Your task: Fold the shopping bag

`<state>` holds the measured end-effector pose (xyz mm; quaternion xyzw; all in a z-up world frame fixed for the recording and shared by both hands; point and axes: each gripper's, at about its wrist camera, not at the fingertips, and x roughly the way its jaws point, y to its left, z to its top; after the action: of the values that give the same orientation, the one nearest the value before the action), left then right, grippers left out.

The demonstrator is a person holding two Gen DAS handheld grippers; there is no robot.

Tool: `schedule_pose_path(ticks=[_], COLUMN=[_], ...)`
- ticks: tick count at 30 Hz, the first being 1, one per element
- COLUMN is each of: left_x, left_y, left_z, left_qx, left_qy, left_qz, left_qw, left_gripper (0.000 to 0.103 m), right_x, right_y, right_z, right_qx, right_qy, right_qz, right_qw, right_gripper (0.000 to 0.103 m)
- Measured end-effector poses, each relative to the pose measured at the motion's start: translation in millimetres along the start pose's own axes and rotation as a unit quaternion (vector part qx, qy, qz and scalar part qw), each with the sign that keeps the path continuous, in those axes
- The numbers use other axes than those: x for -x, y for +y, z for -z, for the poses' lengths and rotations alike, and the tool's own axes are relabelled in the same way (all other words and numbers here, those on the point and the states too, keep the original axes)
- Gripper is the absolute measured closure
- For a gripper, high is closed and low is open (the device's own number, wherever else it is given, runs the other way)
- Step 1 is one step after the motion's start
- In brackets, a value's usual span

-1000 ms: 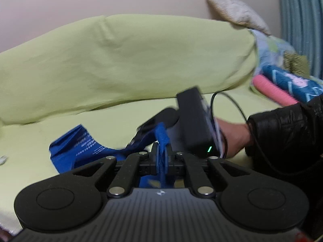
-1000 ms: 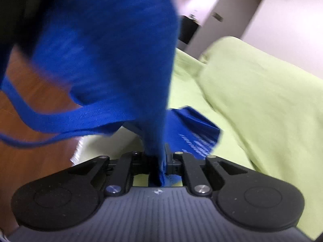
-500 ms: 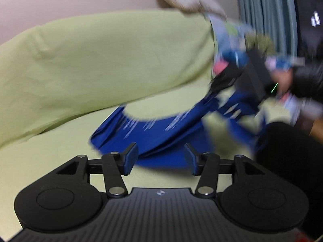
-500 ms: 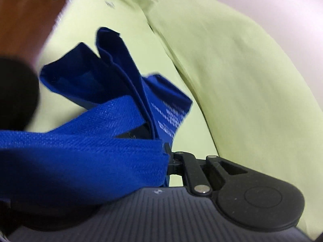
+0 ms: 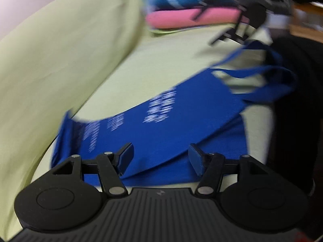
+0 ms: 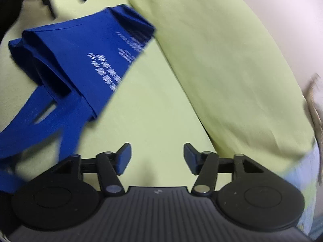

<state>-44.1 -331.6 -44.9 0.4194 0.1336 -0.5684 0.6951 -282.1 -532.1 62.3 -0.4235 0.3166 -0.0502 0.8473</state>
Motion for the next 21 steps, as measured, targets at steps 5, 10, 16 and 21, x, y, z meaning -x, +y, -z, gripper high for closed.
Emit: schedule_pose_path(ticks=[5,10,16,21], left_x=[-4.0,-19.4,-17.8,-14.9], left_y=[-7.2,0.7,15.1,26.6], left_z=[-7.7,-23.7,-39.6,-39.8], left_qx=[-0.020,-0.017,-0.053,-0.059], left_qy=[-0.015,-0.030,-0.032,-0.028], left_qz=[0.008,0.009,0.055,0.060], left_qw=[0.9997,0.9994,0.9965,0.9960], left_gripper=[0.041,0.041,0.041,0.040], right_x=[34.4,55.2,83.7,83.7], right_y=[-10.3,5.5,41.6,69.7], right_z=[13.7,9.5,-0.2,-4.7], right_qx=[-0.121,-0.199,-0.215,-0.220], right_qy=[-0.018,-0.058,-0.100,-0.098], right_qz=[-0.010,-0.035,-0.090,-0.122], right_qw=[0.992,0.978,0.967,0.963], right_gripper=[0.044,0.044,0.037,0.036])
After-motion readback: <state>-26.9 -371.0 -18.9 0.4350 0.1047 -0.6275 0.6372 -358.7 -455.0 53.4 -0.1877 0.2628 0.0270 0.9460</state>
